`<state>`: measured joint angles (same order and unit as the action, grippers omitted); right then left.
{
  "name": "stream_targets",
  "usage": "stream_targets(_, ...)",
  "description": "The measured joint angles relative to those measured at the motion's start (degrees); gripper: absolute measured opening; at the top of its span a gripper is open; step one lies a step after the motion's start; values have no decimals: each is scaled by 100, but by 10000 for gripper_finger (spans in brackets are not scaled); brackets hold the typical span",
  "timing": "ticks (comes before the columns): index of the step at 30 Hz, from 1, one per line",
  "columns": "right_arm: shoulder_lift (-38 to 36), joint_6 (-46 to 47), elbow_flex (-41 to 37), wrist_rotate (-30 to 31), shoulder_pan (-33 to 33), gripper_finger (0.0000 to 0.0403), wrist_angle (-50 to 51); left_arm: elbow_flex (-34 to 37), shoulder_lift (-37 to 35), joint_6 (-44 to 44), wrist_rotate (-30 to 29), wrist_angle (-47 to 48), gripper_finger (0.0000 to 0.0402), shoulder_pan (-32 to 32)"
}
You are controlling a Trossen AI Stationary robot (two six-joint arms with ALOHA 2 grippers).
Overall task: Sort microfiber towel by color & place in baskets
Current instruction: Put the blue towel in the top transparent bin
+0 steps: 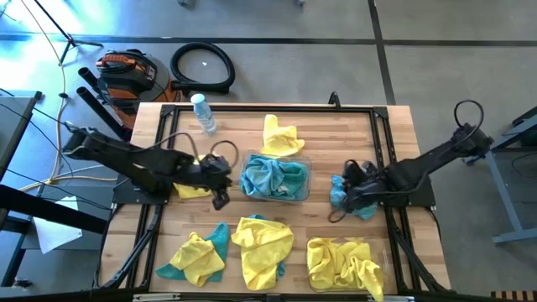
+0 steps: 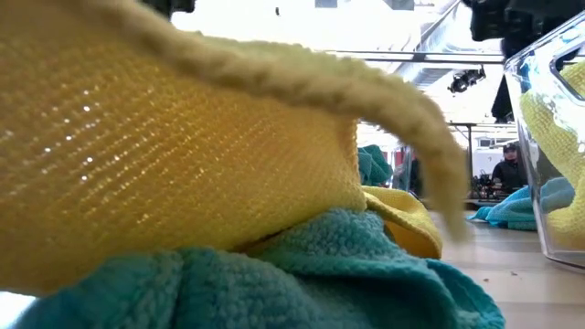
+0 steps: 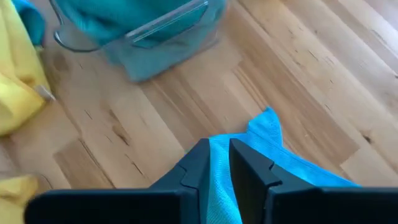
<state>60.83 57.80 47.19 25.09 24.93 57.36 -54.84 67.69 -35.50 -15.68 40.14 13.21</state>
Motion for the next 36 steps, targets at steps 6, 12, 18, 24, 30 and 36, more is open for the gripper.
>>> stream_targets(6,836,-550,407,-951,-732,47,615,678,-865,-465,-83,-35,92,-2)
stream_targets(12,1331,-557,412,-1480,-1240,92,1365,1037,-1282,-540,-289,-99,92,-2)
stream_targets(18,1476,-260,412,-1923,-1410,166,1408,1100,-1317,-373,-282,-111,92,-2)
stream_targets(24,1492,244,153,-2271,-1406,218,1134,1100,-1321,-88,-172,-87,92,-7)
stream_targets(30,1487,605,-660,-2697,-1406,227,72,1100,-1358,382,-57,31,92,-122)
stream_targets(36,1480,1287,-1426,-2726,-1404,227,-933,1098,-1487,740,219,42,92,-457)
